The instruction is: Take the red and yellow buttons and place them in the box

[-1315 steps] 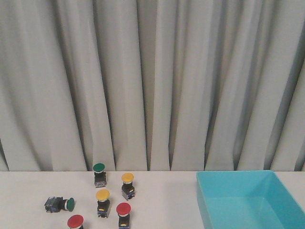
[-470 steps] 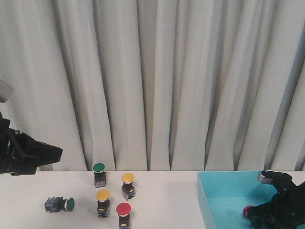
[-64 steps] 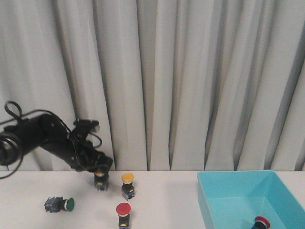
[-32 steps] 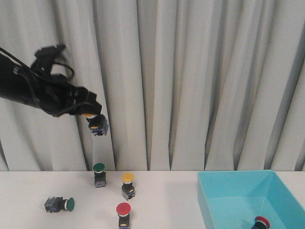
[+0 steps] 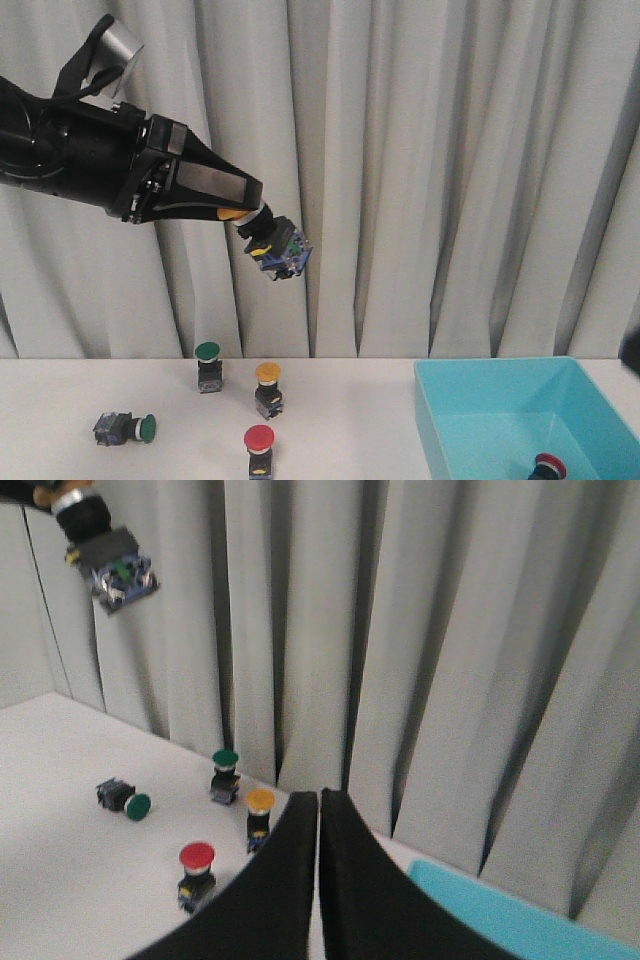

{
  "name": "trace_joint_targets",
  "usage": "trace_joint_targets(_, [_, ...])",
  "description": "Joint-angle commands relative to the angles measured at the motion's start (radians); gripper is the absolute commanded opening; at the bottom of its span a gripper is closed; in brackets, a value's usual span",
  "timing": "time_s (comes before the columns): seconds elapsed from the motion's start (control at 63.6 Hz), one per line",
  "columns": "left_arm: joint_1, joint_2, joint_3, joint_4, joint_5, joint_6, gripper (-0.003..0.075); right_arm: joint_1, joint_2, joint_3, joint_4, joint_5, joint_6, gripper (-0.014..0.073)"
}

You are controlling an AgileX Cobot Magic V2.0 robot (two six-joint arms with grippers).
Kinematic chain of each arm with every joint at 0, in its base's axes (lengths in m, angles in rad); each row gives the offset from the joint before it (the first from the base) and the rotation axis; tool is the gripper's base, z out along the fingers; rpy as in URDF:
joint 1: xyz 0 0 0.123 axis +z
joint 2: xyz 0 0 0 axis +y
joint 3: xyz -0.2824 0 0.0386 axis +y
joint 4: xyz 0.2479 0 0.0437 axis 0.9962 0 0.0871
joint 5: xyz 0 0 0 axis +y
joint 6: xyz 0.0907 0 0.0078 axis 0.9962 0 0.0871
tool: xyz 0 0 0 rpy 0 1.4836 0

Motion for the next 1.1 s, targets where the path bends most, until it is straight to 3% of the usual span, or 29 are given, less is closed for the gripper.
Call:
trace_joint_targets(0.0, [-0.001, -0.044, -0.028, -0.126, -0.012, 0.012, 0.0041, -0.007, 0.095, -0.132, 0.105, 0.035, -0.091, -0.0004])
trace_joint_targets(0.205, [-0.001, -0.044, -0.028, -0.176, -0.012, 0.034, 0.0041, -0.007, 0.302, -0.338, 0.143, 0.281, -0.162, 0.0071])
trace_joint_targets(0.33, [-0.001, -0.044, -0.028, -0.221, -0.012, 0.037, 0.0041, -0.006, 0.37, -0.433, 0.16, 0.404, -0.174, 0.0211])
trace_joint_targets(0.472, [-0.002, -0.044, -0.028, -0.266, -0.012, 0.046, 0.0041, 0.007, 0.403, -0.485, 0.201, 0.431, -0.19, 0.04])
trace_joint_targets(0.551, [-0.012, -0.044, -0.028, -0.266, -0.012, 0.052, 0.0041, 0.052, 0.411, -0.504, 0.202, 0.412, -0.201, 0.0489])
trace_joint_targets(0.645, [-0.03, -0.044, -0.028, -0.266, -0.012, 0.061, 0.0041, 0.137, 0.422, -0.511, 0.197, 0.336, -0.222, 0.0533])
trace_joint_targets(0.881, [-0.052, -0.044, -0.028, -0.266, -0.012, 0.063, 0.0041, 0.353, 0.477, -0.511, 0.166, 0.118, -0.297, 0.0534])
trace_joint_targets(1.086, [-0.052, -0.044, -0.028, -0.266, -0.012, 0.063, 0.0041, 0.449, 0.531, -0.511, 0.145, 0.024, -0.31, 0.0534])
